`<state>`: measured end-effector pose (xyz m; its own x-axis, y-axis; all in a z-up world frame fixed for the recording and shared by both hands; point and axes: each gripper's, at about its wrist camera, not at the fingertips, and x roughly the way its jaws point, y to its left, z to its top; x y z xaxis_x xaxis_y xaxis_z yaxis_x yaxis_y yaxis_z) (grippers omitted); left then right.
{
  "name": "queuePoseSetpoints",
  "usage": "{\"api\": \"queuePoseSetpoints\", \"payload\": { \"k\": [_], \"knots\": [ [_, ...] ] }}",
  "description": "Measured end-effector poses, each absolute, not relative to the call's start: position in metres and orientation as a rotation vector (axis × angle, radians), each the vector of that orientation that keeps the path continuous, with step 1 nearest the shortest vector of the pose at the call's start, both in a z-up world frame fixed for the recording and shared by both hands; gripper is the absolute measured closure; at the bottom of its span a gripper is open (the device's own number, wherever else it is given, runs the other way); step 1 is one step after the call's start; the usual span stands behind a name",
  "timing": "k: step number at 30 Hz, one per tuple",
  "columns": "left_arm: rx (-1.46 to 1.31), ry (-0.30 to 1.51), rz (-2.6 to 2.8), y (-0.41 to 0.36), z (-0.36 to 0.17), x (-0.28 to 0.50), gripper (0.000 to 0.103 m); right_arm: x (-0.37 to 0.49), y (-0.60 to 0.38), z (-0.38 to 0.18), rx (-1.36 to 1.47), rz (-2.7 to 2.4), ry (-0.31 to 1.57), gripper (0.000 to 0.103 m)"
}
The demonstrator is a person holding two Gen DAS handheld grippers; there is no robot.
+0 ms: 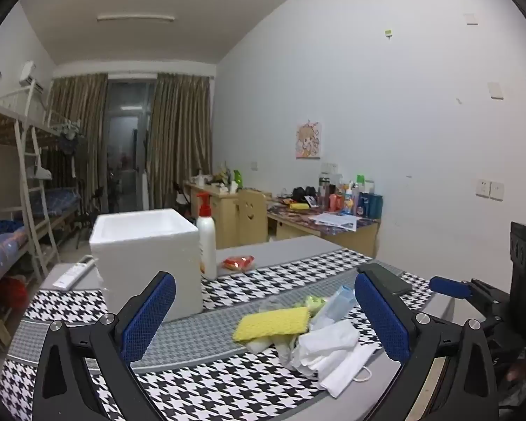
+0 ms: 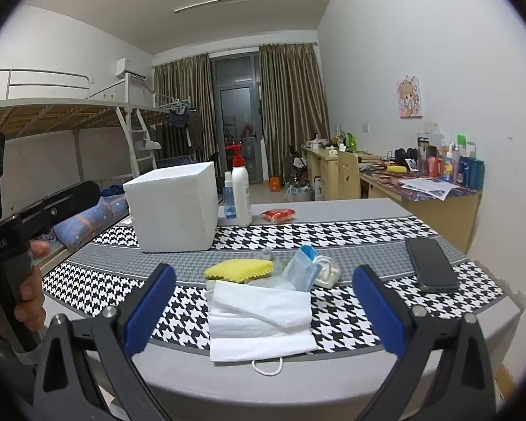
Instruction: Organize soft objects
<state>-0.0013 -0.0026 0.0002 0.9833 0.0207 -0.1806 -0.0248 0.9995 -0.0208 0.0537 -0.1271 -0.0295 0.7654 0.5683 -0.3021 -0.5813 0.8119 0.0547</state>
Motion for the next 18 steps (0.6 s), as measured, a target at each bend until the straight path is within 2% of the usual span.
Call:
{"api": "queuePoseSetpoints", "payload": {
  "k": [6, 18],
  "knots": [
    [-0.002, 0.157, 0.058, -0.019, 0.009, -0.013, 0.001, 0.050, -0.127, -0.028, -0.048, 0.627, 0.309, 0.001],
    [-0.011, 0.204, 0.062, -0.002, 0.001, -0.004, 0.001, 0.048, -0.126, -0.025, -0.047, 0.632, 0.285, 0.001]
  ]
}}
